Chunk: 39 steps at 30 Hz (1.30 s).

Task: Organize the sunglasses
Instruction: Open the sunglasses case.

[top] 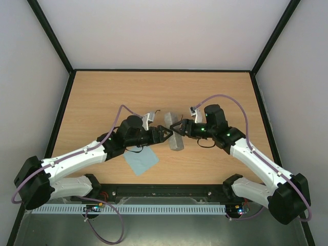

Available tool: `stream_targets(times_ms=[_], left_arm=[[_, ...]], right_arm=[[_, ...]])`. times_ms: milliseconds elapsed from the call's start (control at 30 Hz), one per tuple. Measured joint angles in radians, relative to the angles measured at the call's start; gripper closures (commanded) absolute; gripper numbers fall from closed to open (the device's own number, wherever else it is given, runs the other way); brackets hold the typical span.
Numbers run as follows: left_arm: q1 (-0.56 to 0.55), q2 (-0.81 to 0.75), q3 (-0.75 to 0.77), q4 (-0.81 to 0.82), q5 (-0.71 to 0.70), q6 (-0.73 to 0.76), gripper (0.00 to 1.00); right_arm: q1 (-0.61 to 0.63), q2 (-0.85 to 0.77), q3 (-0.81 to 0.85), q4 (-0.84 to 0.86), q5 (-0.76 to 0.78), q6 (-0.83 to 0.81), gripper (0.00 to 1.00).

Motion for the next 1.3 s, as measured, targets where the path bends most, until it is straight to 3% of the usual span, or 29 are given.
stream_targets(times_ms=[100, 300, 400, 733, 1300], left_arm=[[-0.002, 0.0, -0.008, 0.01, 0.0, -0.005, 0.19], [-0.003, -0.001, -0.016, 0.031, 0.002, -0.01, 0.39], [-0.003, -0.001, -0.018, 0.041, 0.006, -0.01, 0.42], [-0.003, 0.001, -0.021, 0.077, 0.011, -0.01, 0.43], [0.03, -0.079, -0.077, 0.064, -0.008, 0.0, 0.43]], right_arm=[[0.0, -0.002, -0.001, 0.002, 0.0, 0.004, 0.6], [0.0, -0.003, -0.007, 0.005, 0.0, 0.02, 0.61], [0.0, -0.003, -0.008, 0.006, 0.0, 0.025, 0.64], [-0.002, -0.026, -0.008, 0.007, 0.001, 0.065, 0.72], [-0.006, -0.055, 0.014, 0.003, -0.019, 0.082, 0.76]])
